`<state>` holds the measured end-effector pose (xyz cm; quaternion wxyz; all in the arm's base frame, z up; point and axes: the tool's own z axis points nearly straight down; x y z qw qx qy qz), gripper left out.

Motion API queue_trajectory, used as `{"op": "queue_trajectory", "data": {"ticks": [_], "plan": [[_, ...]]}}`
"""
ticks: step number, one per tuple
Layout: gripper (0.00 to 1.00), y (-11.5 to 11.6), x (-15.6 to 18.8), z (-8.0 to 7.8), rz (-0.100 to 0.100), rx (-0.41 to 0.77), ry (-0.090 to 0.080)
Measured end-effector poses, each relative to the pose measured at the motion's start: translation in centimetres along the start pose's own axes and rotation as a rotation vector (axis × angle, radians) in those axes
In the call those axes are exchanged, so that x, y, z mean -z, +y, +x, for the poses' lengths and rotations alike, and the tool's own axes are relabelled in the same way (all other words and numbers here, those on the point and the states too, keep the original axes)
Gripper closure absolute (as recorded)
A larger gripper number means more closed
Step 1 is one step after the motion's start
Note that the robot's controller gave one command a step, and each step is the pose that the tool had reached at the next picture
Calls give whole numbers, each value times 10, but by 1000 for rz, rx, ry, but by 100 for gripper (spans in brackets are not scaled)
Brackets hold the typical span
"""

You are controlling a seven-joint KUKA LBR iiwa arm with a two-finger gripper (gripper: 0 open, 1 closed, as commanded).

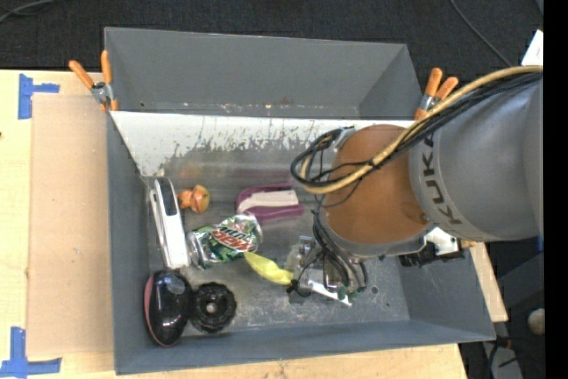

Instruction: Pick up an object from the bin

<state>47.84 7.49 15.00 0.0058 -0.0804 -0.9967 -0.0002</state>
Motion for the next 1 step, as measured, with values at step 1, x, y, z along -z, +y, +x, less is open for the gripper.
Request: {"op": "queue_trajectory", "data": {"ticks": [1], "plan": [[100, 0, 31, 0, 0, 0, 1]]}}
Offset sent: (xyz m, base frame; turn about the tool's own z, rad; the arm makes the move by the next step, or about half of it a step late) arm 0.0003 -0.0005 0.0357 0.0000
